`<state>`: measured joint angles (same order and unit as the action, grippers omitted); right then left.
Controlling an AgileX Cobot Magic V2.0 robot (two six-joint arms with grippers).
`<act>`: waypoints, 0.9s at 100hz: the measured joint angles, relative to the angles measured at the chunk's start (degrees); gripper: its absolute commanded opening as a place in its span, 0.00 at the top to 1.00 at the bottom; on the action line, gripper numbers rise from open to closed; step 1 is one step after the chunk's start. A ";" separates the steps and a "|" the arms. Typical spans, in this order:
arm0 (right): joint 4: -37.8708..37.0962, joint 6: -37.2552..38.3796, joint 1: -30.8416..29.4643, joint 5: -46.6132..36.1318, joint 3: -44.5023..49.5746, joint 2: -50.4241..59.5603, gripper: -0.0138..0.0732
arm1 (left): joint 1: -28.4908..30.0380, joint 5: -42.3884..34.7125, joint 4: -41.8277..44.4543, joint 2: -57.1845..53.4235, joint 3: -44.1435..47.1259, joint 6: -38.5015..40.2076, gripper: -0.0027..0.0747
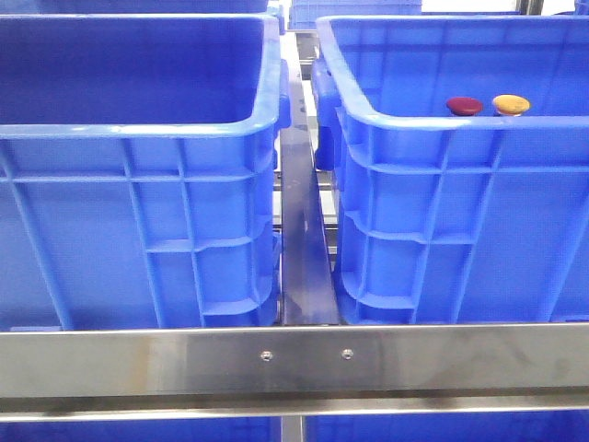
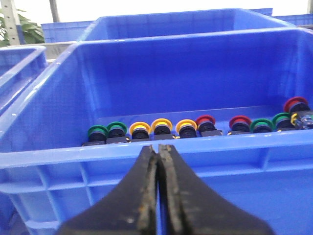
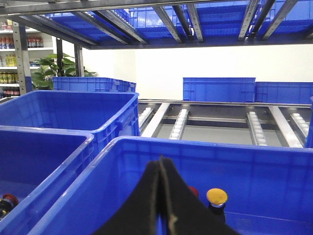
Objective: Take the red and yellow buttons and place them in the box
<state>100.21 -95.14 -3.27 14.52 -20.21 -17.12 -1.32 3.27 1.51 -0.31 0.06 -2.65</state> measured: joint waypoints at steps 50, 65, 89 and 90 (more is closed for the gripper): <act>0.00 0.00 0.00 0.00 0.00 0.00 0.91 | 2.77 -0.63 0.00 0.00 0.00 0.00 0.99; 0.00 0.00 0.00 0.00 0.00 0.00 0.91 | 2.69 -0.63 0.00 0.00 0.00 0.00 0.99; 0.00 0.00 0.00 0.00 0.00 0.00 0.91 | 2.69 -0.63 0.00 0.00 0.00 0.02 0.99; 0.00 0.00 0.00 0.00 0.00 0.00 0.91 | 2.69 -0.63 0.00 0.00 0.00 0.02 0.99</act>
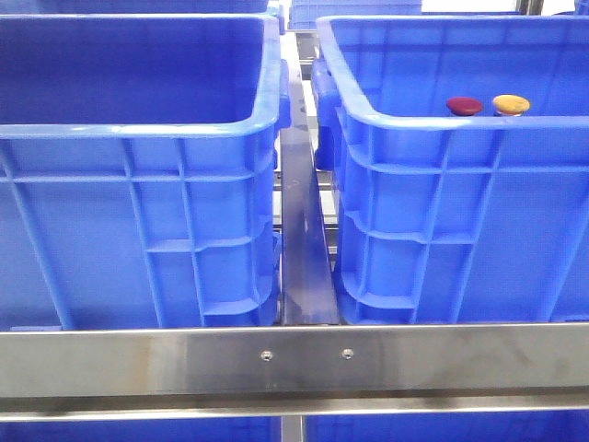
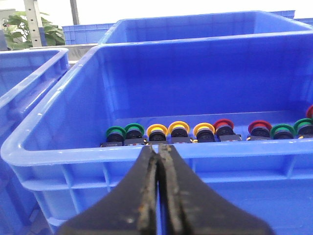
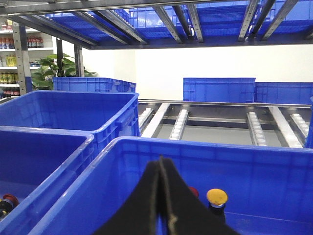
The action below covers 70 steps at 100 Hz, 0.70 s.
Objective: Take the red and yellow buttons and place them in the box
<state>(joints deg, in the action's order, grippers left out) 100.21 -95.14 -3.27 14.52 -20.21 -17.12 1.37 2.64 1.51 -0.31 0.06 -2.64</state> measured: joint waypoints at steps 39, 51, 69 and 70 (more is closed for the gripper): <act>0.00 0.00 0.00 0.00 0.00 0.00 0.91 | 0.00 0.00 0.00 0.00 0.00 0.00 0.99; 0.00 0.00 0.00 0.00 0.00 0.00 0.91 | 0.00 0.00 0.00 0.00 0.00 0.00 0.99; 0.00 0.00 1.14 0.00 0.00 0.41 0.91 | 0.00 -0.04 0.11 0.00 0.00 0.11 0.99; 0.00 0.00 1.27 0.00 0.00 0.39 0.91 | 0.00 -0.04 0.11 0.00 0.00 0.11 0.99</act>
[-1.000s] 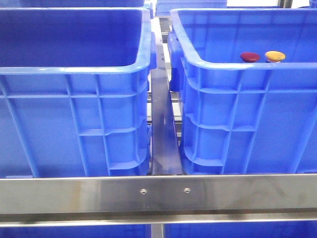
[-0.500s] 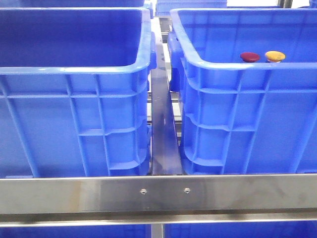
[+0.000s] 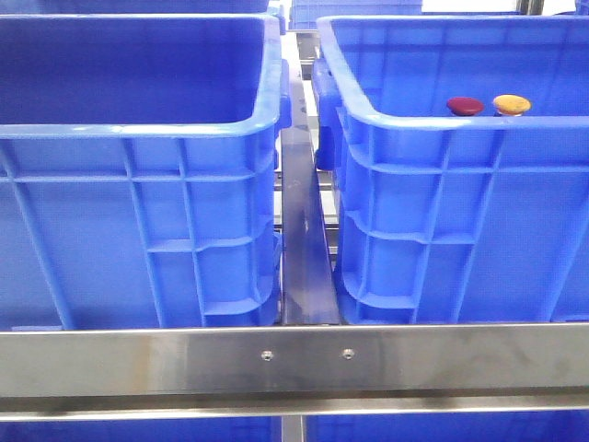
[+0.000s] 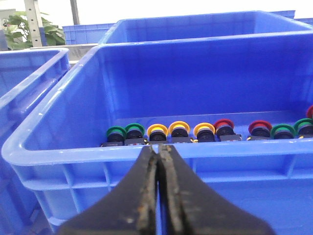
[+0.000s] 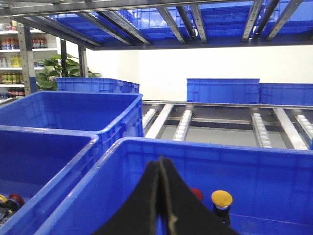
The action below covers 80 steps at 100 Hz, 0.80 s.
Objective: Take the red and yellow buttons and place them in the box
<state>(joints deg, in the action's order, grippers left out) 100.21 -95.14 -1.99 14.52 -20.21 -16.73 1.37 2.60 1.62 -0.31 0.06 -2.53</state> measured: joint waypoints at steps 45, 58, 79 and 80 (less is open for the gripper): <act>-20.66 17.59 0.23 -7.65 0.00 0.09 0.91 | 0.00 0.00 0.00 0.00 0.00 0.00 0.99; -41.19 39.07 0.23 -8.17 0.00 0.09 0.91 | 0.00 0.00 0.00 0.00 0.00 0.11 0.99; -72.53 70.20 0.23 -7.08 0.00 0.23 0.91 | 0.00 0.00 0.00 0.00 0.00 0.11 0.99; -74.26 71.03 0.23 -7.07 0.00 0.40 0.91 | 0.00 0.00 0.00 0.00 0.00 0.11 0.99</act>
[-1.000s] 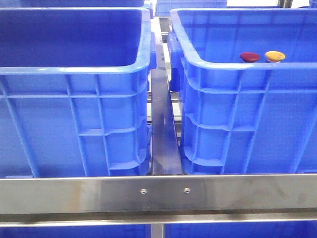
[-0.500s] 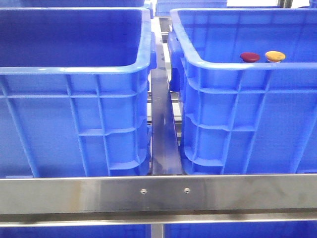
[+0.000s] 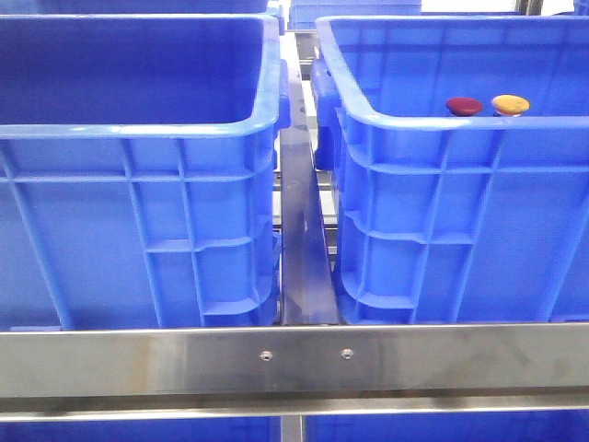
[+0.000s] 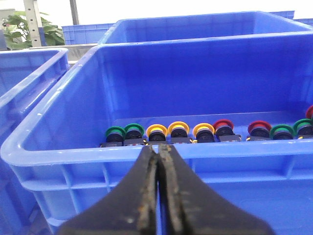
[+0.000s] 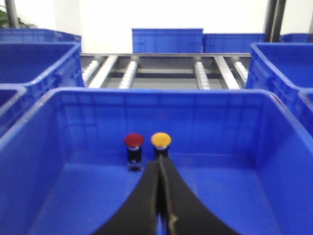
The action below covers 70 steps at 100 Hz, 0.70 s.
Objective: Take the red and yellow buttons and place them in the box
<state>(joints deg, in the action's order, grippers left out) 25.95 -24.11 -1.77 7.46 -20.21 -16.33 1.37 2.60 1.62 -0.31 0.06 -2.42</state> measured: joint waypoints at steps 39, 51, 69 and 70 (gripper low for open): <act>-21.03 21.95 0.00 -6.18 10.33 6.41 0.91 | 0.00 0.00 0.00 0.00 0.00 0.00 0.99; -21.19 22.23 0.00 -7.46 14.69 10.06 0.91 | 0.00 0.00 0.00 0.00 0.00 0.00 0.99; -21.32 23.32 0.00 -9.17 20.80 16.26 0.91 | 0.00 0.00 0.00 0.00 0.00 0.00 0.99; -21.41 23.61 0.00 -9.00 21.05 16.44 0.91 | 0.00 0.00 0.00 0.00 0.00 0.00 0.99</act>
<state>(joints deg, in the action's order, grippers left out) 4.54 -0.51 -1.77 -1.55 0.84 0.11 1.37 2.60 1.62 -0.31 0.06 -2.42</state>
